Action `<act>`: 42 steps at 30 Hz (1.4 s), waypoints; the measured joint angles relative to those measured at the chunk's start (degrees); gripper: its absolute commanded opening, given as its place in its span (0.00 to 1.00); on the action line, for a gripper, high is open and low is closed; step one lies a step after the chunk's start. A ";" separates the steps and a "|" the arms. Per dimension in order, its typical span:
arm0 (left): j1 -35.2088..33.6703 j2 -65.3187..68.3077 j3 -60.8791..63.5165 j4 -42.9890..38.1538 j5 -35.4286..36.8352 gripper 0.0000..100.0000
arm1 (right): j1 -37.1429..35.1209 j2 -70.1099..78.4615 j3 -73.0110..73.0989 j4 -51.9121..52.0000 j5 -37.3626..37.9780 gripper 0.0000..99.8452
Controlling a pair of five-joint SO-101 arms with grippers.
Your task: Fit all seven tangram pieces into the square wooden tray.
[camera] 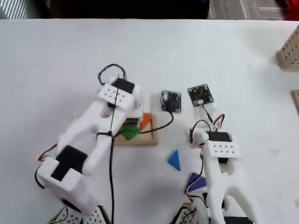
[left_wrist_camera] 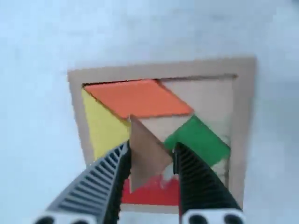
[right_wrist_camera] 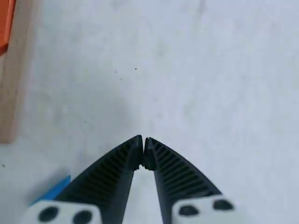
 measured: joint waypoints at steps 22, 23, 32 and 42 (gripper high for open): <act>0.53 0.00 -4.40 9.67 -10.73 0.30 | 0.00 0.00 0.00 0.00 0.00 0.02; 0.53 0.00 -4.57 10.55 -10.73 0.28 | 0.00 0.00 0.00 0.00 0.00 0.02; 6.68 0.00 -9.05 18.11 13.63 0.02 | 0.00 0.00 0.00 0.00 0.00 0.02; 7.91 0.53 -6.86 18.46 70.86 0.02 | -0.26 0.00 0.00 0.00 -0.18 0.02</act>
